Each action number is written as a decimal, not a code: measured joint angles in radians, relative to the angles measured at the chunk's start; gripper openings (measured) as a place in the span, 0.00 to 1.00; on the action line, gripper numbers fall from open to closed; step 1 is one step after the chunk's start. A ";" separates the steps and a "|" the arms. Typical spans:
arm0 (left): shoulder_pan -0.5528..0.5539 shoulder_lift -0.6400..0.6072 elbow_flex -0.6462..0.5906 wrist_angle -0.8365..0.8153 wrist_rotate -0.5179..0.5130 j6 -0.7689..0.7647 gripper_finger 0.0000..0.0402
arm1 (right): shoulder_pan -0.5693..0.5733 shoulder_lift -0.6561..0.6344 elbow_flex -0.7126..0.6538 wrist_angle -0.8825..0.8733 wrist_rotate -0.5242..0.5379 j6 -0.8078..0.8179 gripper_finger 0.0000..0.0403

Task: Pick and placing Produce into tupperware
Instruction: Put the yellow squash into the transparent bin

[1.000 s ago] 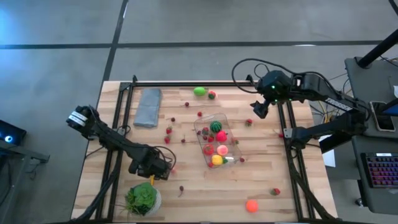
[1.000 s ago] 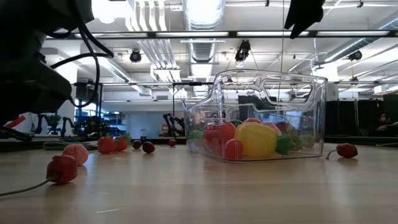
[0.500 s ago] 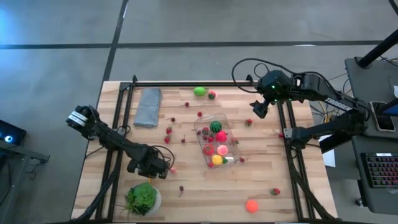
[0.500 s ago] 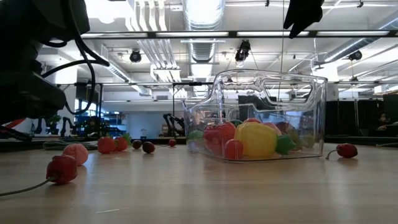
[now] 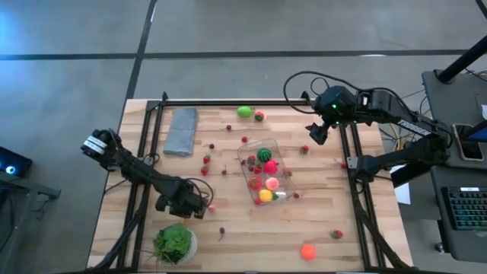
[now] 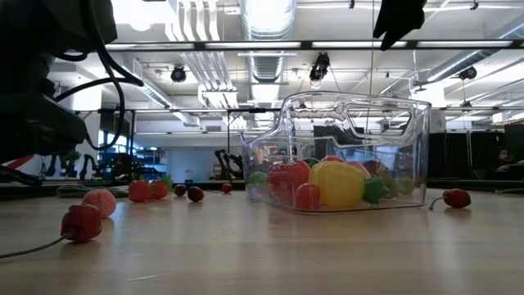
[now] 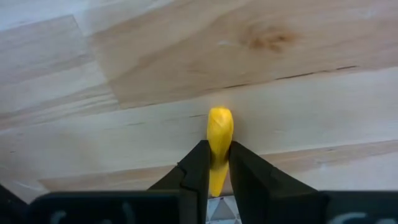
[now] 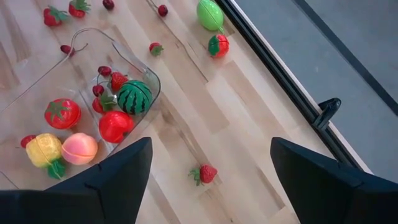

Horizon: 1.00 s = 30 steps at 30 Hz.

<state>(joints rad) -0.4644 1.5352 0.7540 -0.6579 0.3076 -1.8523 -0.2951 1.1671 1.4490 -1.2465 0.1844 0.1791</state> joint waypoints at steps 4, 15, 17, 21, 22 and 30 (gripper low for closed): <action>0.003 -0.028 0.008 0.001 -0.075 0.000 0.10 | 0.000 0.000 0.000 0.001 0.000 0.000 0.80; 0.133 -0.271 0.093 0.032 -0.632 0.387 0.10 | 0.000 0.000 0.000 0.002 0.000 0.000 0.78; 0.204 -0.311 0.100 0.047 -0.683 0.487 0.10 | 0.000 0.000 0.000 0.002 0.000 0.001 0.79; 0.372 -0.354 0.104 0.230 -0.687 0.769 0.10 | 0.000 0.000 0.000 0.002 0.000 0.004 0.80; 0.417 -0.355 0.104 0.301 -0.675 0.834 0.10 | 0.000 0.000 0.000 0.001 0.000 0.004 0.80; 0.637 -0.179 0.138 0.734 -0.357 1.025 0.10 | 0.000 0.000 0.000 -0.013 0.000 0.036 0.78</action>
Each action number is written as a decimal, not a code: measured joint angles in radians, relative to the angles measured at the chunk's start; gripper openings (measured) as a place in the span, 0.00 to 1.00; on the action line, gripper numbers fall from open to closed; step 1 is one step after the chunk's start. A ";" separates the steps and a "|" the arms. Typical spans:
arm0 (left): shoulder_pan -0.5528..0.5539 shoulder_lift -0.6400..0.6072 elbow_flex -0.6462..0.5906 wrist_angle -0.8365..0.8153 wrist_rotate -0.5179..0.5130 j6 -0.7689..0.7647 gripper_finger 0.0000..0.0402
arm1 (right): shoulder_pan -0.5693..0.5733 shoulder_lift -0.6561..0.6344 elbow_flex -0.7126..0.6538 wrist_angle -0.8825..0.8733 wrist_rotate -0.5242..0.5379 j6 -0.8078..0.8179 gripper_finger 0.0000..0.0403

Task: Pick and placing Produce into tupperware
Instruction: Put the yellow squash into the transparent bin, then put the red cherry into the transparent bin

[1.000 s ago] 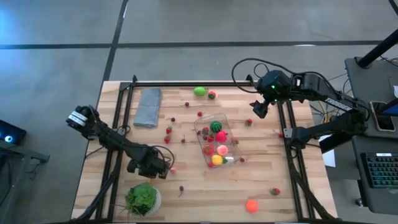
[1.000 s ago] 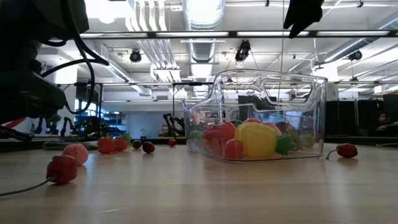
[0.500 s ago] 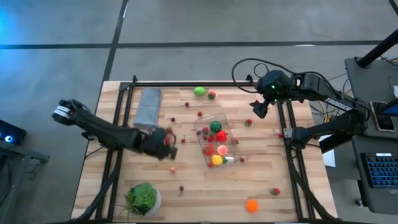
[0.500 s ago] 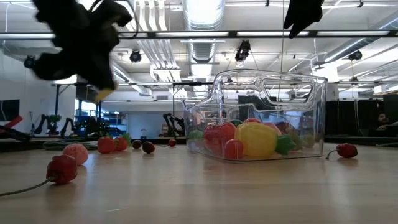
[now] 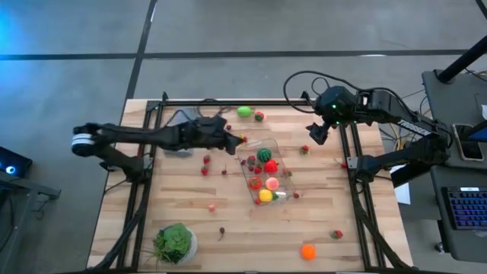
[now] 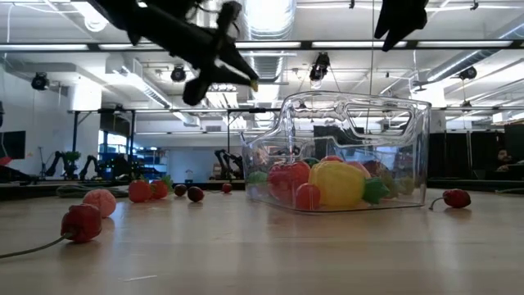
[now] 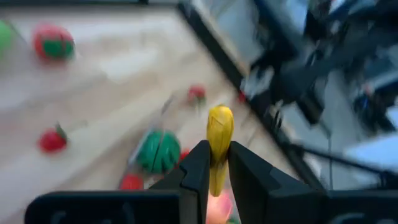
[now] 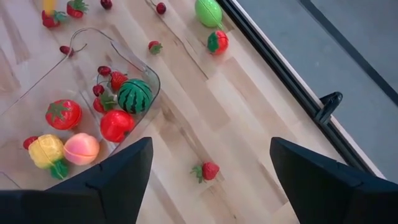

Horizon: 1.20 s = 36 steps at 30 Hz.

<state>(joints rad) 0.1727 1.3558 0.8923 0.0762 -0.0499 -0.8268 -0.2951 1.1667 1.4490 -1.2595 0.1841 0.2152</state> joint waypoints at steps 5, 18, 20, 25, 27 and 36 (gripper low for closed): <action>-0.010 0.177 0.088 -0.021 0.173 0.031 0.10 | 0.000 0.000 0.000 -0.026 0.000 0.021 0.80; -0.026 0.362 0.354 -0.352 0.258 0.162 0.32 | 0.000 0.020 -0.009 -0.169 -0.002 0.085 0.85; -0.019 0.355 0.376 -0.433 0.257 0.171 0.39 | -0.001 0.025 -0.027 -0.182 0.001 0.097 0.87; -0.002 0.300 0.389 -0.482 0.250 0.189 0.49 | -0.033 0.027 -0.146 -0.196 0.000 0.062 0.88; -0.002 0.264 0.381 -0.483 0.250 0.190 0.50 | -0.047 0.027 -0.222 -0.219 0.001 -0.005 0.87; 0.008 0.102 0.361 -0.487 0.152 0.233 0.51 | -0.059 0.044 -0.555 -0.220 -0.060 -0.166 0.82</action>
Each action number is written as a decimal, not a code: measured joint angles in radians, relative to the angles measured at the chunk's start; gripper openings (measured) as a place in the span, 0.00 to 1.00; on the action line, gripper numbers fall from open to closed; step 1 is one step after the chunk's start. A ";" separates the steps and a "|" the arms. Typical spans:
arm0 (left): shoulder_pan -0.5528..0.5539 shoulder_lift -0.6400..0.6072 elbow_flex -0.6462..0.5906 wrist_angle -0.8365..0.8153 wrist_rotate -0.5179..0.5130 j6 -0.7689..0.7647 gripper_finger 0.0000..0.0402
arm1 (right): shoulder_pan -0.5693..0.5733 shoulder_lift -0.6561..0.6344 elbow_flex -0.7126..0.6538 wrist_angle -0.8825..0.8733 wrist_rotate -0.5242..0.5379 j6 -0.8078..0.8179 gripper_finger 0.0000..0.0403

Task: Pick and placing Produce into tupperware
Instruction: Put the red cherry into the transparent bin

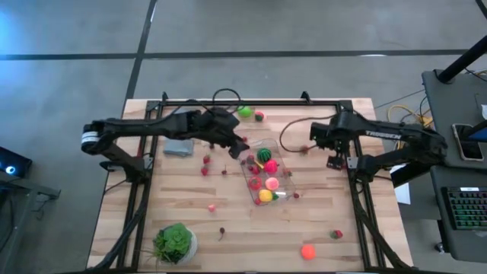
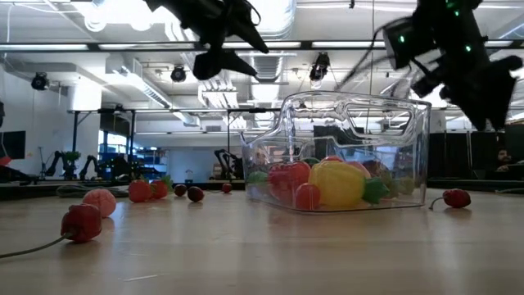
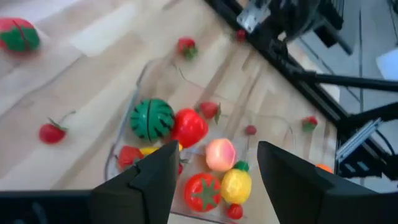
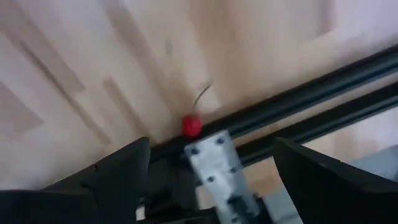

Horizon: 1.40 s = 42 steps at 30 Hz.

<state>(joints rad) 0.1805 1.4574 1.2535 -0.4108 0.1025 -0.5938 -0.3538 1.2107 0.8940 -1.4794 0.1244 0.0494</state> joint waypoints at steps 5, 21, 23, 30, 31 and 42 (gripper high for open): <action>0.007 -0.055 -0.003 -0.019 -0.047 0.003 0.51 | 0.000 0.056 -0.036 0.016 -0.018 0.005 0.82; 0.021 -0.059 -0.006 -0.051 -0.059 0.025 0.51 | -0.007 0.372 -0.049 -0.032 -0.119 0.051 0.82; 0.021 -0.059 -0.009 -0.051 -0.059 0.025 0.51 | -0.007 0.388 -0.051 -0.029 -0.126 0.047 0.82; 0.021 -0.059 -0.021 -0.053 -0.058 0.026 0.51 | -0.007 0.436 -0.055 -0.024 -0.142 0.035 0.81; 0.021 -0.059 -0.022 -0.053 -0.058 0.027 0.51 | -0.007 0.438 -0.055 -0.020 -0.174 0.022 0.81; 0.021 -0.059 -0.023 -0.053 -0.058 0.040 0.51 | -0.021 0.429 -0.083 0.030 -0.193 0.056 0.81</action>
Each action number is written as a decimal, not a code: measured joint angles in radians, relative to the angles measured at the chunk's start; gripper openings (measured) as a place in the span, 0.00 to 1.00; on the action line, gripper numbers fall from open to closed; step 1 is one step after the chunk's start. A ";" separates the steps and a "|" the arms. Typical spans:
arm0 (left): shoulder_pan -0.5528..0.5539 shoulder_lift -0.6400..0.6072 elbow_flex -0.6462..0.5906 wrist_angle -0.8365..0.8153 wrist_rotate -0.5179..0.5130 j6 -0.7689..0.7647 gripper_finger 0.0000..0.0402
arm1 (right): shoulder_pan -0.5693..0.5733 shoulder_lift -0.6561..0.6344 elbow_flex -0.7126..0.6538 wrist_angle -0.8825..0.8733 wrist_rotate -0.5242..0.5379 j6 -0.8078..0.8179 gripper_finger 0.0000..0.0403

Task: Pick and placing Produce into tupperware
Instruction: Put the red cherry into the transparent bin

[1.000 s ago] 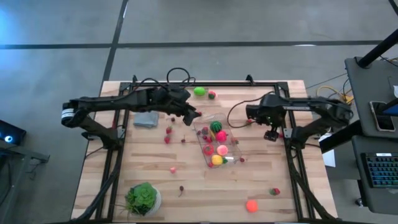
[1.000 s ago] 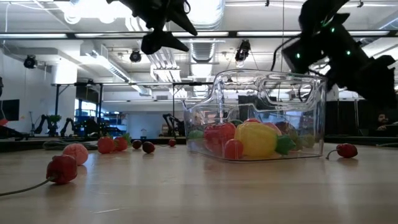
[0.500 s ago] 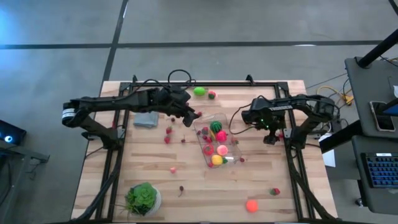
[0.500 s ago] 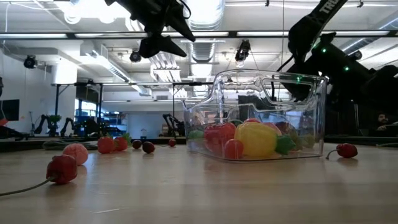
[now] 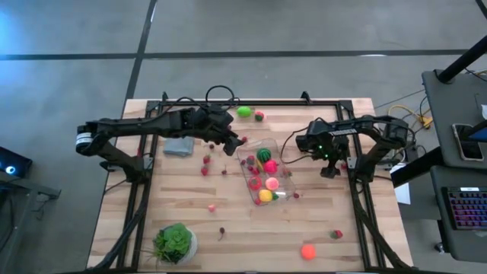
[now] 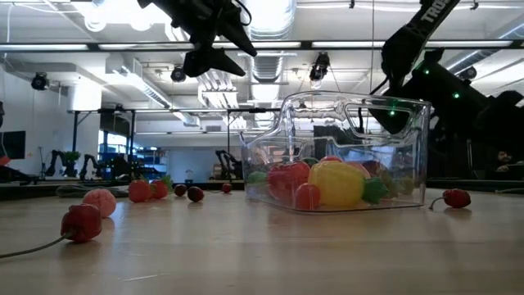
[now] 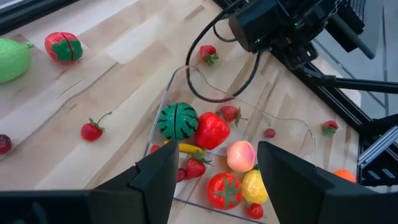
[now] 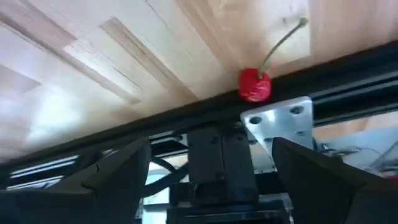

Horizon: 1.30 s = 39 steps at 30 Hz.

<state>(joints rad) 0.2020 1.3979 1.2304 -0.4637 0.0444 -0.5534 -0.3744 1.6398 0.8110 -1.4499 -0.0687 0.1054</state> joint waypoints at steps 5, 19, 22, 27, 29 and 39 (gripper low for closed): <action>0.000 0.000 0.000 0.000 0.000 0.037 0.51 | -0.020 -0.017 -0.037 0.110 -0.076 0.051 0.81; 0.003 0.000 0.000 0.000 -0.001 0.070 0.51 | -0.045 0.049 -0.088 0.111 0.089 0.131 0.81; 0.006 0.000 0.000 0.001 -0.001 0.079 0.51 | -0.045 0.093 -0.088 0.156 0.102 0.102 0.81; 0.008 0.000 0.000 0.001 -0.001 0.089 0.51 | -0.045 0.136 -0.088 0.201 0.123 0.120 0.81; 0.008 0.000 0.000 0.001 -0.001 0.089 0.51 | -0.048 0.150 -0.089 0.190 0.122 0.127 0.81; 0.009 0.000 0.000 0.001 -0.001 0.097 0.51 | -0.051 0.210 -0.083 0.164 0.120 0.078 0.81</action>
<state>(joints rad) 0.2111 1.3983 1.2301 -0.4625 0.0433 -0.4561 -0.4255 1.8494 0.7277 -1.2857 0.0509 0.1833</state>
